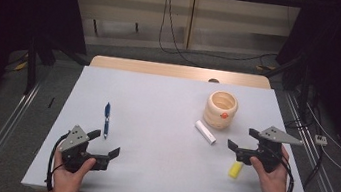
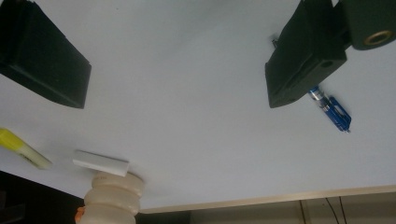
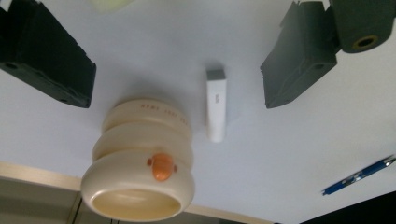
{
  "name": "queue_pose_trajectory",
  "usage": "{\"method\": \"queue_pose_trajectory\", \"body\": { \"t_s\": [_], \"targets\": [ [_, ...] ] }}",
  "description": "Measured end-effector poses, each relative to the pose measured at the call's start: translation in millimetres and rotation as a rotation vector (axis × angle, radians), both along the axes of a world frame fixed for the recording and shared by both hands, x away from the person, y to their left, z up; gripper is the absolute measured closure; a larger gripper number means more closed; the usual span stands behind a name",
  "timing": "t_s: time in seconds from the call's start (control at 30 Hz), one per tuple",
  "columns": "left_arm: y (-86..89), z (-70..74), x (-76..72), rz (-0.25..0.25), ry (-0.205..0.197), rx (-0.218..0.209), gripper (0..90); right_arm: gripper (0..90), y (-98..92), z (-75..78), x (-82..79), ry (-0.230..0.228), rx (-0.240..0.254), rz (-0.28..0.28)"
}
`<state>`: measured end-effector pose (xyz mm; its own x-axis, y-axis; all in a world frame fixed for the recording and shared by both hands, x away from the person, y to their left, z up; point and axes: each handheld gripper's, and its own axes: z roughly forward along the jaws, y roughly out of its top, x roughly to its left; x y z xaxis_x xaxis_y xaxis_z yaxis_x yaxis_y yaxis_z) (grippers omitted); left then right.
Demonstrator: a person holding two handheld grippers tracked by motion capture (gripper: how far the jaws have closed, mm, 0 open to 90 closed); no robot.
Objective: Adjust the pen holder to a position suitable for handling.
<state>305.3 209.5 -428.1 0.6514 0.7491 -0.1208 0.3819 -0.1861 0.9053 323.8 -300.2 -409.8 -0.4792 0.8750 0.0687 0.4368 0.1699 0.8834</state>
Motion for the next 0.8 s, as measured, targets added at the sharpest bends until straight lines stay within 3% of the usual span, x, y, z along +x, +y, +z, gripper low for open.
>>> {"method": "queue_pose_trajectory", "body": {
  "t_s": [0.3,0.6,0.8],
  "targets": [
    [-0.3,-0.2,-0.3,-0.006,0.003,0.007,7.0,11.5,-3.2,12.4,24.4,0.009,0.027,0.022],
    [-0.3,-0.7,-0.3,-0.005,0.005,0.018,7.1,14.1,-6.0,26.0,50.0,0.020,-0.028,-0.013],
    [-0.4,-1.2,-0.2,-0.005,0.009,0.022,7.1,15.1,-5.3,29.3,65.1,0.012,-0.025,0.014]
  ]
}}
